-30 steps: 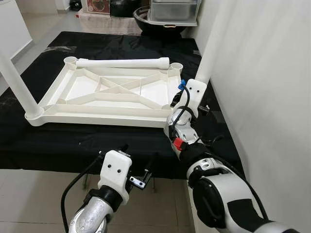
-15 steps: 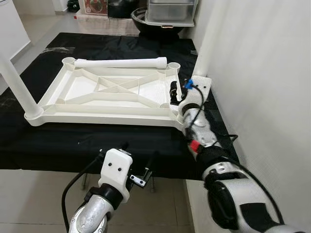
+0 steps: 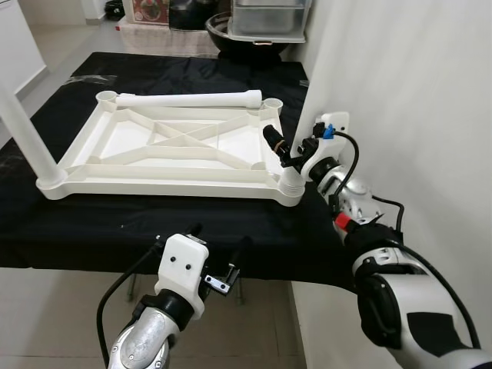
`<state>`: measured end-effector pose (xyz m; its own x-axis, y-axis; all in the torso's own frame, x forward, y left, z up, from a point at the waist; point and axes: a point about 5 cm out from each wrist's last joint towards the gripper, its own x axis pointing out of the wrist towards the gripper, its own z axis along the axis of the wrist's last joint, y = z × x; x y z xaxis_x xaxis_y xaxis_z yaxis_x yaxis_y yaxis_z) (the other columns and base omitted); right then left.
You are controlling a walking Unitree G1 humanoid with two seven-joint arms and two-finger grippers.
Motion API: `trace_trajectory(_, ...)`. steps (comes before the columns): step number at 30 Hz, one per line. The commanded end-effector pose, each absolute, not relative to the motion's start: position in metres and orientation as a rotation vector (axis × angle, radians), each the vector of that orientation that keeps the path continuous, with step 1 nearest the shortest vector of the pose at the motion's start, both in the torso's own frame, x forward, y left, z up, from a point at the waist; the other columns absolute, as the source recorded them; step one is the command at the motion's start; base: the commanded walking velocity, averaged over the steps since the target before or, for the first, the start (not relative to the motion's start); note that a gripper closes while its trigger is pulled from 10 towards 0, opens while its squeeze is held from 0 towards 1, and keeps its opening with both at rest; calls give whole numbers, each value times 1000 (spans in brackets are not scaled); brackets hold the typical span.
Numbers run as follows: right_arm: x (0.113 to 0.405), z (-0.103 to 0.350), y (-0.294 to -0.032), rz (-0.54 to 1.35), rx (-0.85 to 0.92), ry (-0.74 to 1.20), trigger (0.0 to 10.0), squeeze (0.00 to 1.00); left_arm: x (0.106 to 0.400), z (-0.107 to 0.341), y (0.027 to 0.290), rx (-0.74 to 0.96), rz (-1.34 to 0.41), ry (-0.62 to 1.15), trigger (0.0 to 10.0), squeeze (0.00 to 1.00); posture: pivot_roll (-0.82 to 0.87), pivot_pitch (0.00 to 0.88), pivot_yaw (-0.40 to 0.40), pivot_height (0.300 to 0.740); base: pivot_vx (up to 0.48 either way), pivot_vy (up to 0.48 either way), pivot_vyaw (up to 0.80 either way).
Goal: Building children table
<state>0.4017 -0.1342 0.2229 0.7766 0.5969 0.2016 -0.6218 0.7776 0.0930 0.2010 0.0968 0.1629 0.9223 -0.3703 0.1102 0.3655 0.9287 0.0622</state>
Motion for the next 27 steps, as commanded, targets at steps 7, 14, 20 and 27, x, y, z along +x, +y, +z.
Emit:
trace_trajectory(7,396,231,-100,997,120,-119,10000,0,194,160,88,24,-424,-106,10000,0,119,84,-84,740,0,0,0)
trace_trajectory(14,394,237,-91,1098,114,-117,10000,0,191,160,84,15,-435,-104,10000,0,125,81,-90,740,0,0,0)
trace_trajectory(20,395,244,-86,1077,123,-165,0,0,191,161,82,9,-438,-109,10000,0,124,79,-89,740,0,0,0)
trace_trajectory(27,402,244,-88,897,176,-197,0,0,190,160,79,1,-450,-108,10000,0,117,81,-89,740,0,0,0)
